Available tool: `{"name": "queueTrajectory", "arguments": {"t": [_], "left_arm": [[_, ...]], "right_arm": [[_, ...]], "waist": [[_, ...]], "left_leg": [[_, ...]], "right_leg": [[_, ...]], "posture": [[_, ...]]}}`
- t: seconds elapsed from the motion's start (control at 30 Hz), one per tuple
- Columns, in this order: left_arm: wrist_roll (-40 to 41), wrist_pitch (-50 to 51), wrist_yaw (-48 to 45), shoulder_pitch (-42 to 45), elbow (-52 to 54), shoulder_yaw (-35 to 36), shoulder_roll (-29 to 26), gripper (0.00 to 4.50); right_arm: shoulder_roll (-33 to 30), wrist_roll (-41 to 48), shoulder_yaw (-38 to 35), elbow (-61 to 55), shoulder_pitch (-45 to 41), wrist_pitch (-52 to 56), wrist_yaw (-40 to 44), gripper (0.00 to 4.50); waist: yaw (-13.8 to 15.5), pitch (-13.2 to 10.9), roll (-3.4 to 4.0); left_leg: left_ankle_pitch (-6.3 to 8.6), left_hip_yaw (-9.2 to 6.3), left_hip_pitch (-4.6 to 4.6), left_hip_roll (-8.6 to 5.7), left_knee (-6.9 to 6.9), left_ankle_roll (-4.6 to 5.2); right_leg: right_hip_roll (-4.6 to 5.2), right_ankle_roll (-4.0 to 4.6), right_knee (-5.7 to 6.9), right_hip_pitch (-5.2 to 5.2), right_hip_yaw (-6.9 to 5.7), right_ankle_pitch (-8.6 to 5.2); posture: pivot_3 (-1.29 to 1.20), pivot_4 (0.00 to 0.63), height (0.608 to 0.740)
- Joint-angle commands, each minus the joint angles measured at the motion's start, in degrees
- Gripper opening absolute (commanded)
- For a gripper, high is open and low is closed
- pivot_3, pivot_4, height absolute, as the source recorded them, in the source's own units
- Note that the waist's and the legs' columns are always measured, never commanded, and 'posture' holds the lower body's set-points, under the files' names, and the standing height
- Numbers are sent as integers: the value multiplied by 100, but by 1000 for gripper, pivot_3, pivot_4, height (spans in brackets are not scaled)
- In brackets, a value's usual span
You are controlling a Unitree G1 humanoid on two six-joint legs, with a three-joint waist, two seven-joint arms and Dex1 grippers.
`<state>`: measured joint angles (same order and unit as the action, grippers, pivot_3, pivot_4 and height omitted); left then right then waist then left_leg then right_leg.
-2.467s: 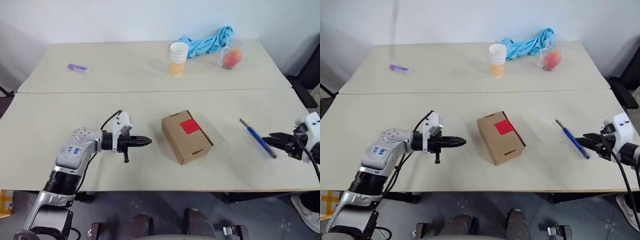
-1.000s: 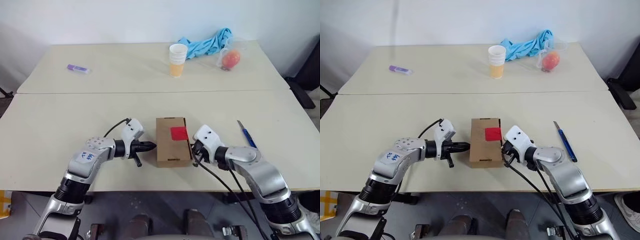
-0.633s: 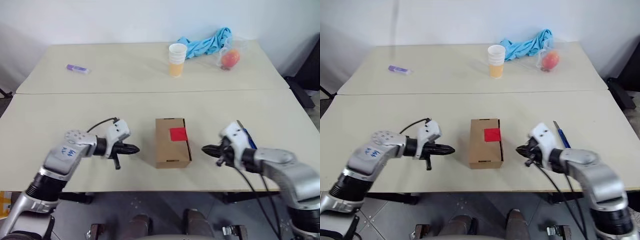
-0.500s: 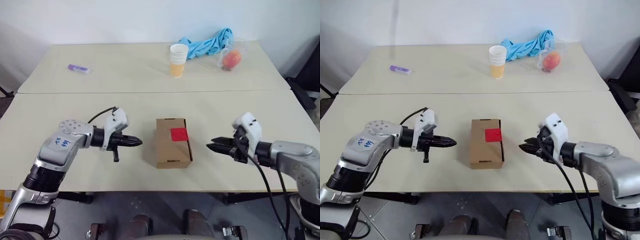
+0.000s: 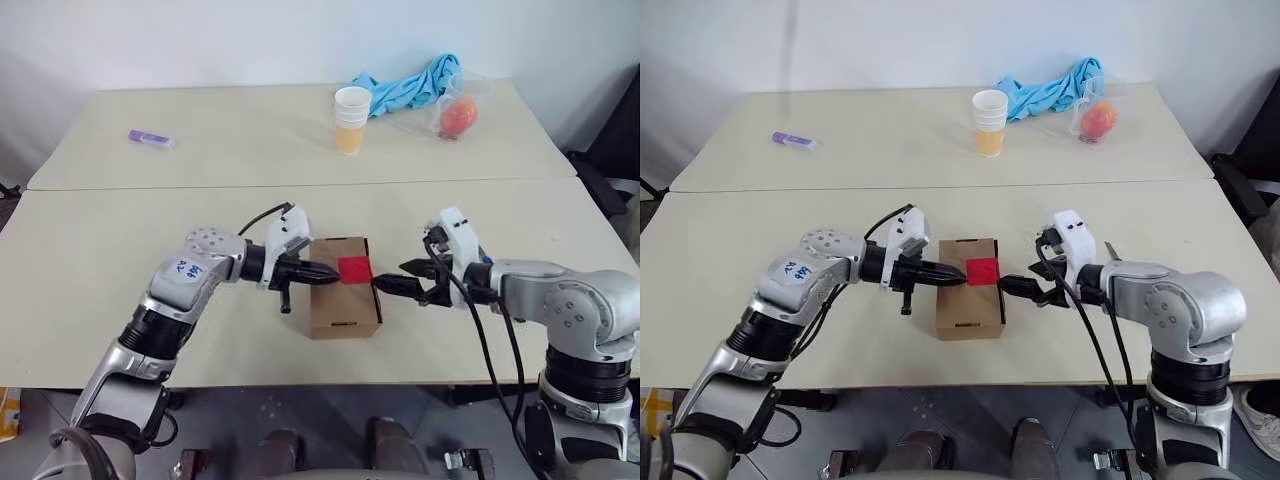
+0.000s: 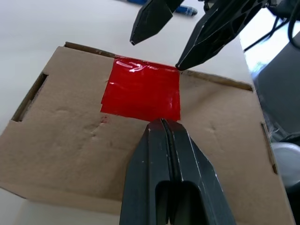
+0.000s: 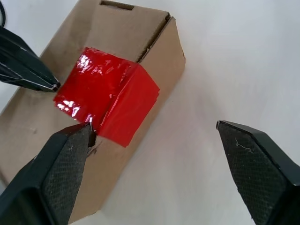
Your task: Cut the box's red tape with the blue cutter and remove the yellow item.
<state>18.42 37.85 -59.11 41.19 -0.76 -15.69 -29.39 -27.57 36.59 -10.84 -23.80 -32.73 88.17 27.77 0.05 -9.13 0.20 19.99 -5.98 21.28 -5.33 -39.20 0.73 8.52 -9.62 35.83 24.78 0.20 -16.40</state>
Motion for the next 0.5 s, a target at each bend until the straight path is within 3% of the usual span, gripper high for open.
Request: {"name": "queueTrajectory", "arguments": {"t": [0.03, 0.27, 0.5], "left_arm": [[-133, 58, 94, -44, 3, -86, 27, 0], [-186, 74, 91, -151, 45, -93, -46, 0], [-213, 57, 103, -262, 81, -126, -89, 0]], "right_arm": [[-99, -37, 108, 73, 64, -355, 16, 4451], [-363, -119, 468, 205, 199, -573, -22, 4451], [-423, -40, 244, 284, 223, -440, -60, 4451]], "waist": [[-2, 0, 0], [-4, 1, -1], [7, 3, -2]], "left_leg": [[0, 0, -1, 0, 0, 0], [0, -1, -14, 1, 1, 0], [0, -3, -19, 2, 1, 0]], "right_leg": [[0, 0, 0, -1, 0, 0], [-1, 0, -5, -14, -1, 0], [-1, 0, -12, -22, -2, 0]], "posture": [[0, 150, 740], [0, 150, 740], [0, 150, 740]]}}
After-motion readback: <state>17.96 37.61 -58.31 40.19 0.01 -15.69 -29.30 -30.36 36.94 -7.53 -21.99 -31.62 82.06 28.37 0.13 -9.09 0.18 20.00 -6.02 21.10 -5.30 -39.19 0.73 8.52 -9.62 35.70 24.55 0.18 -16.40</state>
